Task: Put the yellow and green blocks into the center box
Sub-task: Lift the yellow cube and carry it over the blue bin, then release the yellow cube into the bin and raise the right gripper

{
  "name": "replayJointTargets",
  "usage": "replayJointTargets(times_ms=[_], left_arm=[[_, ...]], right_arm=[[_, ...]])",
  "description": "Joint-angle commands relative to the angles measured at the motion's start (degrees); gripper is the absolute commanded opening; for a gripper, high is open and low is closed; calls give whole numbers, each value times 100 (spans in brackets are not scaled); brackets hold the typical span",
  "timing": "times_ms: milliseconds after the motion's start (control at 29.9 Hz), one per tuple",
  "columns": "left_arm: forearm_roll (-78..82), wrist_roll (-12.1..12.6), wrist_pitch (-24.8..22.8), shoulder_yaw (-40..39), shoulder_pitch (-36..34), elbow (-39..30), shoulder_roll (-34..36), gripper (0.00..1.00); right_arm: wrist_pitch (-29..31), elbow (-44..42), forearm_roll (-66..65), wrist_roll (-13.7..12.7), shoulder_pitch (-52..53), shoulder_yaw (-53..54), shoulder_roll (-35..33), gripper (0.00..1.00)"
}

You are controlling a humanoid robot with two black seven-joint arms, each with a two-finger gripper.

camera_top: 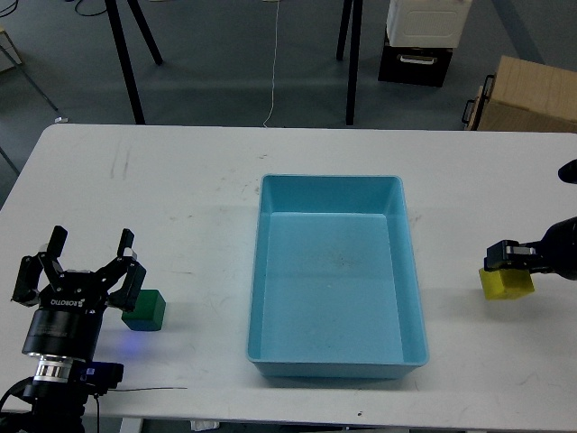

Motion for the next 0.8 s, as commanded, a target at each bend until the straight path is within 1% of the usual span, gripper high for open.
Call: replayJointTargets(times_ms=[0,67,167,268,335,402,435,469,536,569,603,636,670,770], left_arm=[[0,1,0,0,-2,5,0,100],[0,1,0,0,-19,5,0,100],[0,1,0,0,-54,5,-9,100],[0,1,0,0,-54,14,-9,100],[0,1,0,0,-63,14,-35,100],[0,1,0,0,-63,22,-53,100],[0,1,0,0,-63,22,-53,100],[0,1,0,0,-63,22,-53,100],[0,1,0,0,-63,22,-53,100],[0,1,0,0,-72,31,-53,100],[0,1,0,0,-81,49,-53,100],[0,1,0,0,-98,66,-53,100],[0,1,0,0,-116,93,-53,100],[0,1,0,0,-133,128,-53,100]], right_arm=[[-5,-249,903,11,785,-465,975,0],[-84,-521,1037,19,1005,-791,1722,0],[-250,-969,1020,19,980,-1099,2760,0],[-348,-1392,1011,19,761,-1319,3508,0],[-348,-1647,1011,19,576,-1364,3878,2],[-357,-1841,1011,19,488,-1373,4089,10],[-357,-1902,1011,19,488,-1373,4169,16],[-374,-1929,1011,19,488,-1373,4230,25],[-400,-1955,1019,28,488,-1373,4292,35],[-409,-1955,1019,28,488,-1373,4292,48],[-427,-1955,1028,28,488,-1373,4284,68],[-436,-1955,1028,28,488,-1373,4275,94],[-436,-1955,1037,28,488,-1373,4266,100],[-436,-1955,1081,28,488,-1373,4205,99]])
